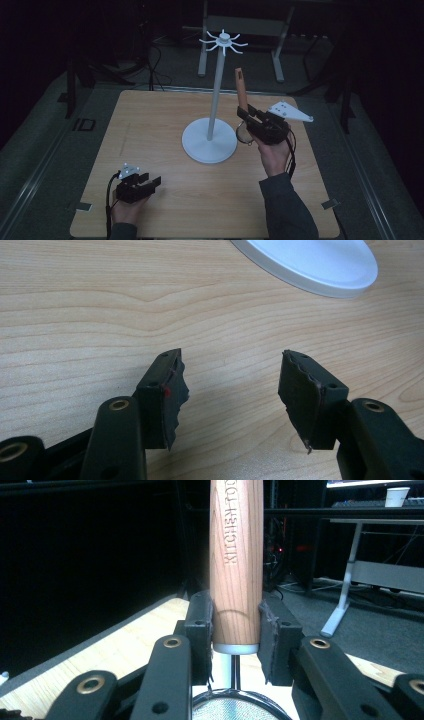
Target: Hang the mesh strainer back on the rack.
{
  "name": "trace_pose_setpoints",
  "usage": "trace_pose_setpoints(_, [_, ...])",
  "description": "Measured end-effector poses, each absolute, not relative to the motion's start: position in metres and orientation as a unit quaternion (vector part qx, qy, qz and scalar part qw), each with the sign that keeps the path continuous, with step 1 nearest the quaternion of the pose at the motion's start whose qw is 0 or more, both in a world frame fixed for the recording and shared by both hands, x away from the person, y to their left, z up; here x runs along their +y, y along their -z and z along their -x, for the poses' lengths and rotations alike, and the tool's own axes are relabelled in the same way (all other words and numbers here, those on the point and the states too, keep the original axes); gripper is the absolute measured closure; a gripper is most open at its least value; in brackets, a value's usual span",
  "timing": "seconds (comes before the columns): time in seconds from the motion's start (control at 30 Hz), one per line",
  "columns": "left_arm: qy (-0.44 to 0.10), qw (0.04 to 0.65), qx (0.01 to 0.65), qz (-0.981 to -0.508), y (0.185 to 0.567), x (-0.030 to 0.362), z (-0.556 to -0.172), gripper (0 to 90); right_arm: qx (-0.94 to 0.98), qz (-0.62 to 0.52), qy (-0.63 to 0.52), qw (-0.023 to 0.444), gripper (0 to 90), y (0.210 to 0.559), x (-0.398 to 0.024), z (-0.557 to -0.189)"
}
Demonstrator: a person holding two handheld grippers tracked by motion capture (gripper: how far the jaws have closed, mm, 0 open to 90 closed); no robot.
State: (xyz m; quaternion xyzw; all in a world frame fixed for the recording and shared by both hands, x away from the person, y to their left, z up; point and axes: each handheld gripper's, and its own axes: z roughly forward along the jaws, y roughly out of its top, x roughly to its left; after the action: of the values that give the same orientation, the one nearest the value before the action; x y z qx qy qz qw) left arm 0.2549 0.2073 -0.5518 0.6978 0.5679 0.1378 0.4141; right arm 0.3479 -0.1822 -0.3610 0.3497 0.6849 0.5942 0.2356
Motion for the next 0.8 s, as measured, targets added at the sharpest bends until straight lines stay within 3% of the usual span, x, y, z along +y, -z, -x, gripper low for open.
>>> trace_pose_setpoints(0.8, [-0.138, 0.414, 0.568, -0.698, 0.552, 0.208, -0.255, 43.6, 0.655, -0.347, -0.633, 0.224, 69.8, 0.34, -0.186, -0.35])
